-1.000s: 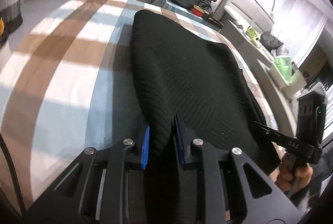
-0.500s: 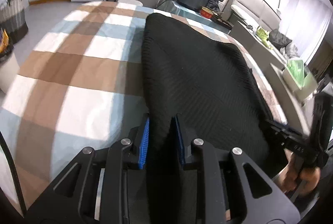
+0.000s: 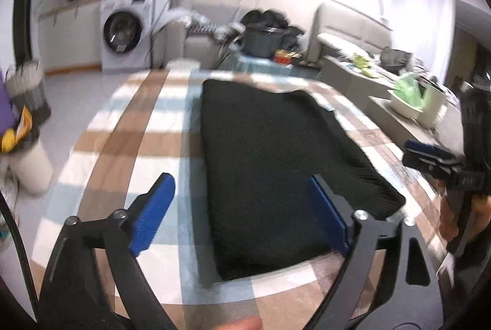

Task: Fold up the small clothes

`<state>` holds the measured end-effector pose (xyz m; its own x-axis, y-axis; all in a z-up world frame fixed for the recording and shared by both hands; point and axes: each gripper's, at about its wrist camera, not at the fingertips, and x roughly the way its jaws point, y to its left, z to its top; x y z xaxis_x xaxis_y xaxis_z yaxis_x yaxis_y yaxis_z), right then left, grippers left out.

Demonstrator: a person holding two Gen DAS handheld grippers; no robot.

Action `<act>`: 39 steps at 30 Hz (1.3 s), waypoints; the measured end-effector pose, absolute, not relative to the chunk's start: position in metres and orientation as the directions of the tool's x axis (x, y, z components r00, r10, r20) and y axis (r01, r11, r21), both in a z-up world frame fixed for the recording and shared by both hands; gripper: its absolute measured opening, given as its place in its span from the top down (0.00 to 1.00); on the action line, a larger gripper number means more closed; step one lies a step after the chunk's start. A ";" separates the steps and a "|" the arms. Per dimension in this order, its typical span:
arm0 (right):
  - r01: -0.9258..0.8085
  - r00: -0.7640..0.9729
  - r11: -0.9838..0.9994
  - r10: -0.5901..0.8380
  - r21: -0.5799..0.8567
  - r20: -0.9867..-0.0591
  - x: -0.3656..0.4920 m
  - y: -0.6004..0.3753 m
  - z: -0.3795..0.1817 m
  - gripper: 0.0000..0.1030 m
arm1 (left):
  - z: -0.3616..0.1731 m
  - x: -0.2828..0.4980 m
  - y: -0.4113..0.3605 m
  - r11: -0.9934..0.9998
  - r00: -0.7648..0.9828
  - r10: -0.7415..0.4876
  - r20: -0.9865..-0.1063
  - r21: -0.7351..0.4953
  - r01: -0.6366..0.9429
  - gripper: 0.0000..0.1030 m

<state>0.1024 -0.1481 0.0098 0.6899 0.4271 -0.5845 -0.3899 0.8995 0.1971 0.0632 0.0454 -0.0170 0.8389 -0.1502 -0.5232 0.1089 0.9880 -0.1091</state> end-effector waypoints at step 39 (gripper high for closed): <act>-0.503 0.793 0.861 0.495 0.077 -0.355 0.069 -0.139 0.000 0.00 | -0.031 0.052 0.043 0.997 0.897 -0.065 -0.436 -0.074 0.036 0.00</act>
<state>0.0693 -0.1391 0.0003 0.7931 0.4946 -0.3554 -0.5025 0.8611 0.0770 0.0519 0.0426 -0.0313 0.8974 -0.0653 -0.4364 0.0365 0.9966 -0.0740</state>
